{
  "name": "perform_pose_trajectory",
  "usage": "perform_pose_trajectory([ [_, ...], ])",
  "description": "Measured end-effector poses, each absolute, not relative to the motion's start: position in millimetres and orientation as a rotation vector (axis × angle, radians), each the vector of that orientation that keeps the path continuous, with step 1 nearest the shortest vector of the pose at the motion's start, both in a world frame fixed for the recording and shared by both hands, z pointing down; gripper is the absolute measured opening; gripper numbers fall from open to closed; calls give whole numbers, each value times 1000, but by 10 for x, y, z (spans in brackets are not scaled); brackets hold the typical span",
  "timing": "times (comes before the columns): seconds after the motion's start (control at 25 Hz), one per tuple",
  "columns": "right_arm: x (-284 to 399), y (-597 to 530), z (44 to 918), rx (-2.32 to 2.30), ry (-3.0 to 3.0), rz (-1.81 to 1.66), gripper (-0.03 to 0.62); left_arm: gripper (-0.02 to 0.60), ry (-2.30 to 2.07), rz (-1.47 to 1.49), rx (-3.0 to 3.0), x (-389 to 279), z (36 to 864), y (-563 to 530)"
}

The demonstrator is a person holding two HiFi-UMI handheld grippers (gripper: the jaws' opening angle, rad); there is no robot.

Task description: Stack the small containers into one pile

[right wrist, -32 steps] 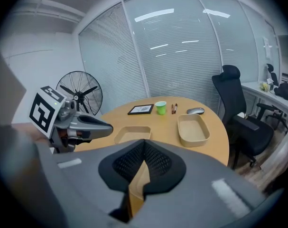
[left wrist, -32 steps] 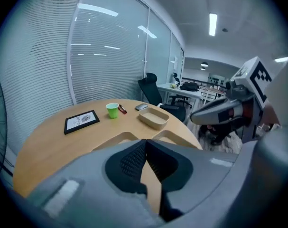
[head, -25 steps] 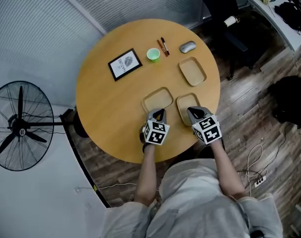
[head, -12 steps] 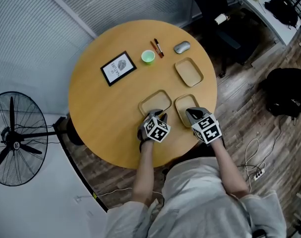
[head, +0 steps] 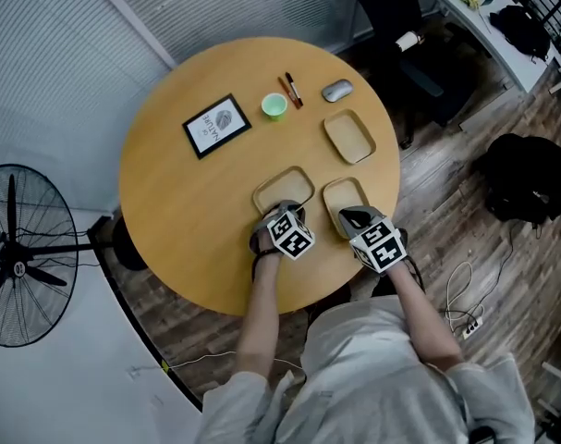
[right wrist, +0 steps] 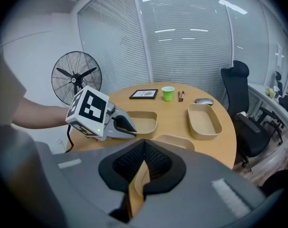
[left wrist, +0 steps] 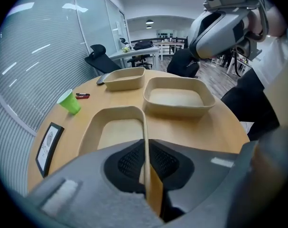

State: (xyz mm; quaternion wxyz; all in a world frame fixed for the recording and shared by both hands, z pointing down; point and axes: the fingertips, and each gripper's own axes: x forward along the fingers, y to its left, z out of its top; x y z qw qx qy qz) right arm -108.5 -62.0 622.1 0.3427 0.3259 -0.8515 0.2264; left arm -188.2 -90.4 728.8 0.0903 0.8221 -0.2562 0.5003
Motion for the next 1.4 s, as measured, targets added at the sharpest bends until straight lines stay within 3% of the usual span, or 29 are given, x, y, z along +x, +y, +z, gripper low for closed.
perform_pose_trajectory([
  [0.4, -1020, -726, 6213, 844, -2258, 599, 0, 24, -784, 1542, 2562, -1821, 6914, -968],
  [0.92, -503, -778, 6104, 950, -2300, 648, 0, 25, -642, 1658, 2719, -969, 6581, -785],
  [1.4, -462, -1164, 6140, 588, -2383, 561, 0, 25, -959, 1602, 2407, -696, 6586, -887],
])
